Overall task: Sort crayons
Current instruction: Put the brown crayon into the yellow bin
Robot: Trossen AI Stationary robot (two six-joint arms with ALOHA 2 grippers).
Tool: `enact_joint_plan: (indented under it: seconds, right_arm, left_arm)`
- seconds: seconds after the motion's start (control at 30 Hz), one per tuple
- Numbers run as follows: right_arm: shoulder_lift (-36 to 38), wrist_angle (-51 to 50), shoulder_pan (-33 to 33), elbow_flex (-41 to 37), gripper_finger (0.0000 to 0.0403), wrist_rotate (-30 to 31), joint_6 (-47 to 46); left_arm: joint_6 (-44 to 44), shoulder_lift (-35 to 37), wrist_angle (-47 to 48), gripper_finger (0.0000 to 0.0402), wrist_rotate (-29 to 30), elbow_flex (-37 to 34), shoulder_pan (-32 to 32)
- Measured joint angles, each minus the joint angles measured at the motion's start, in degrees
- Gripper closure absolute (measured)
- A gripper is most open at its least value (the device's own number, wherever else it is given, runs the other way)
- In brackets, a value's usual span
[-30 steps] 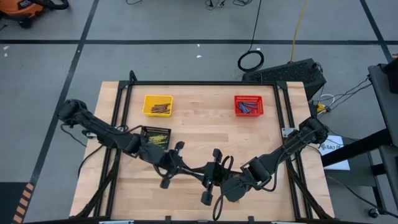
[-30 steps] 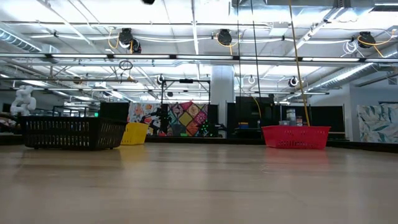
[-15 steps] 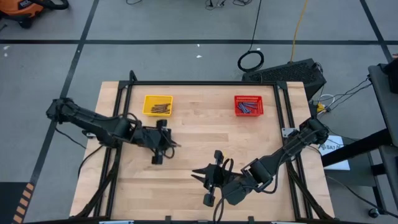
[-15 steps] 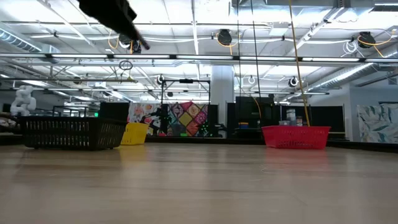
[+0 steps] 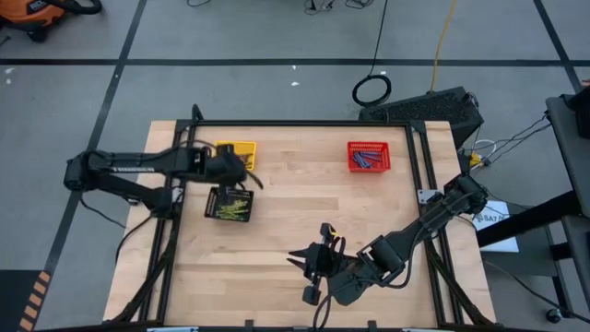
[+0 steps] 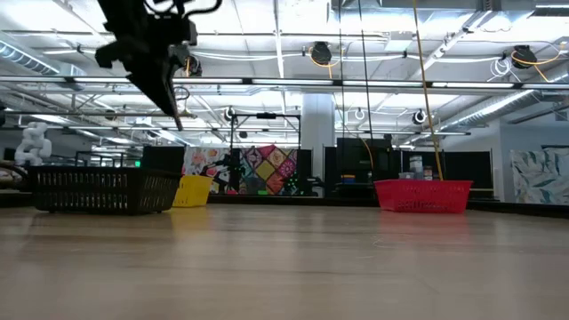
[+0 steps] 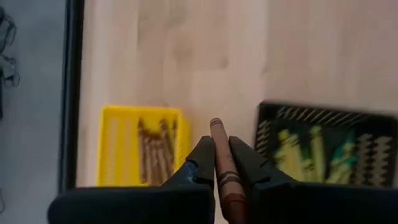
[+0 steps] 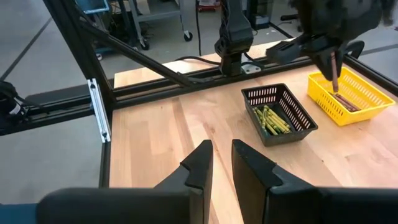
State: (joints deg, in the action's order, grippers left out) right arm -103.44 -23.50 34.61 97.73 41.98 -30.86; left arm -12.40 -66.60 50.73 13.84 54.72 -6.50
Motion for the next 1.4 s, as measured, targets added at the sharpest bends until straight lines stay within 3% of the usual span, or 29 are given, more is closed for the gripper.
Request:
enact_joint_plan:
  seconds: [0.3, 0.57, 0.83, 1.2, 1.4]
  right_arm:
    - [0.00, -2.58, -0.02, 0.00, 0.0355, 0.00, 0.03]
    - [0.00, -3.27, -0.07, 0.00, 0.0355, 0.00, 0.03]
    - [0.00, -5.49, -0.07, 0.00, 0.0355, -0.02, -1.97]
    - [0.00, -8.34, -0.20, 0.00, 0.0355, 0.24, -3.40]
    - [0.00, -8.34, -0.37, 0.00, 0.0355, 0.35, -3.20]
  left_arm:
    - [-13.86, -0.01, 1.39, 0.0389, -4.89, -0.02, -15.47]
    - [-18.55, -4.62, 2.52, 0.0389, -10.11, -0.02, -24.11]
    - [-19.28, -12.84, 2.06, 0.0388, -13.25, -0.07, -27.64]
    - [-20.03, -13.28, 0.06, 0.0388, -14.25, -0.07, -29.81]
    - [-20.04, -13.28, -1.83, 0.0344, -14.16, -0.07, -30.58]
